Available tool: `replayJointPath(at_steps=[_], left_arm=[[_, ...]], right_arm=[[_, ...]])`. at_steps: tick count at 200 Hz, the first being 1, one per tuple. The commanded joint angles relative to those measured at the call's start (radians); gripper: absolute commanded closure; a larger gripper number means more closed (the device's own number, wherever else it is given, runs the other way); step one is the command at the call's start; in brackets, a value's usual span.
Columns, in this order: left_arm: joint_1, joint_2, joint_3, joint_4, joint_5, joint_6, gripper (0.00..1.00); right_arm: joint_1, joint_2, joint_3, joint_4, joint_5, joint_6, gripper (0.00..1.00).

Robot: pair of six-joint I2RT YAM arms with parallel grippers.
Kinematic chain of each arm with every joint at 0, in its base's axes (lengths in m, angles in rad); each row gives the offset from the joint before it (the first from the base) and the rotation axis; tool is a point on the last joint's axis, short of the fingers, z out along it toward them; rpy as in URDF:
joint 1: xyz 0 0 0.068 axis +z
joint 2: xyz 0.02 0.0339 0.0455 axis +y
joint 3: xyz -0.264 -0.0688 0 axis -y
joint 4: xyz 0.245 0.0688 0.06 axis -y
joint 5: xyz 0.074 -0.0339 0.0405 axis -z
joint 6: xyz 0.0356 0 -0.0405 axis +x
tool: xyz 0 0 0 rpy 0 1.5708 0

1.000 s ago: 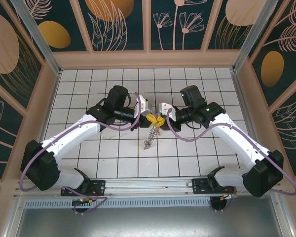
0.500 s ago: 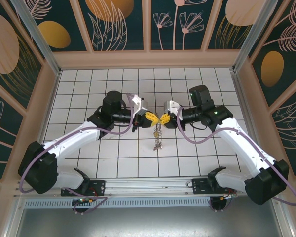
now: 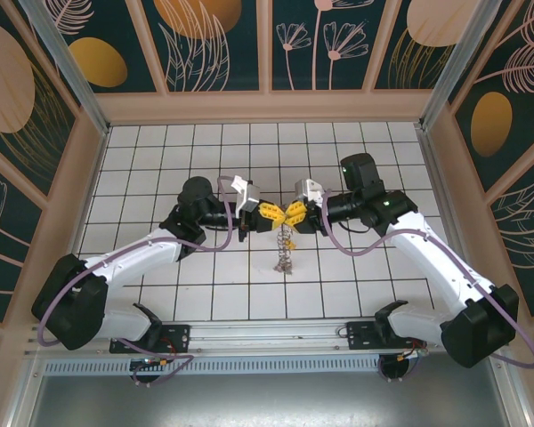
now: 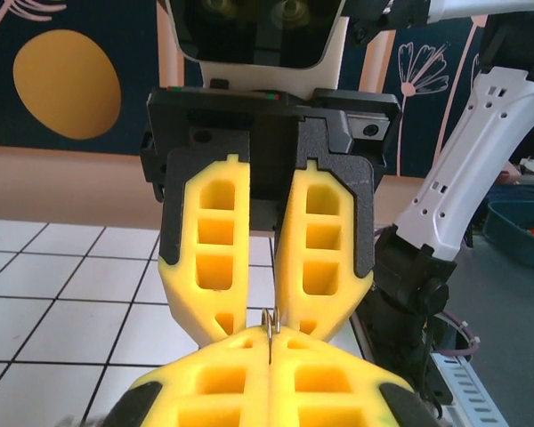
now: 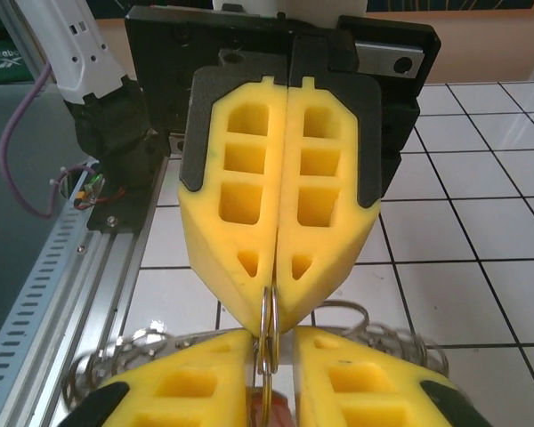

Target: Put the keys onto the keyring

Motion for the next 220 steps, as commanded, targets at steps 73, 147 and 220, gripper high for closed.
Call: replayJointPath(at_steps=[73, 147, 220], left_arm=[[-0.021, -0.036, -0.045, 0.294, -0.048, -0.11, 1.0], [-0.021, -0.014, -0.08, 0.437, -0.075, -0.205, 1.0], [-0.02, -0.003, -0.065, 0.434, -0.056, -0.209, 1.0]], right_arm=[[-0.034, -0.025, -0.043, 0.021, -0.01, -0.001, 0.78], [-0.037, 0.005, -0.023, -0.005, -0.051, -0.016, 0.81], [-0.075, -0.06, 0.003, 0.015, -0.061, 0.009, 0.78]])
